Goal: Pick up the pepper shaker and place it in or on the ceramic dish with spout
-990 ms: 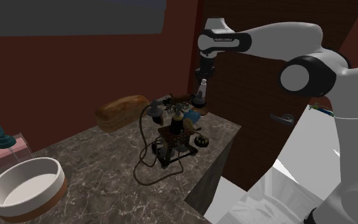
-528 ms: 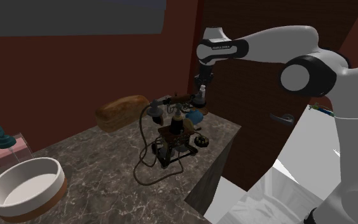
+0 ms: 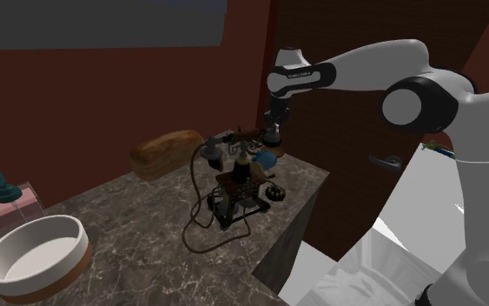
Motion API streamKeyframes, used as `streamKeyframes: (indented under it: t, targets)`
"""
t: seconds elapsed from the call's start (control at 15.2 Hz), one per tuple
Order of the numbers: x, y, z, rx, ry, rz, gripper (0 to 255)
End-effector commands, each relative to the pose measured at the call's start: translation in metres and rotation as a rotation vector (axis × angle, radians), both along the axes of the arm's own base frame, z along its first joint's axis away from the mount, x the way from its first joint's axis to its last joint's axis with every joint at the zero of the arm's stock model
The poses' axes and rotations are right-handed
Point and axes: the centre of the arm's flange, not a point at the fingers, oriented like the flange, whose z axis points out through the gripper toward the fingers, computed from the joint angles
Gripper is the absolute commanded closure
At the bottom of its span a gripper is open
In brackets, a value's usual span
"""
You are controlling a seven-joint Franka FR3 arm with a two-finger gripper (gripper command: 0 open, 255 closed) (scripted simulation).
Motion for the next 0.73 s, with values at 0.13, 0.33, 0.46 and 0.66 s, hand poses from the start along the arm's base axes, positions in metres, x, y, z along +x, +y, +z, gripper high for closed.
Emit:
streamKeyframes:
  t: [0.13,0.33,0.46,0.66]
  targets:
    - [-0.0003,-0.0001,-0.0013,0.0,-0.001,0.0,255]
    - [-0.0003,-0.0001,-0.0013,0.0,-0.001,0.0,255]
    - [-0.0004,0.0,-0.0013,0.0,-0.001,0.0,0]
    - [-0.0003,0.0,-0.0013,0.0,-0.001,0.0,0]
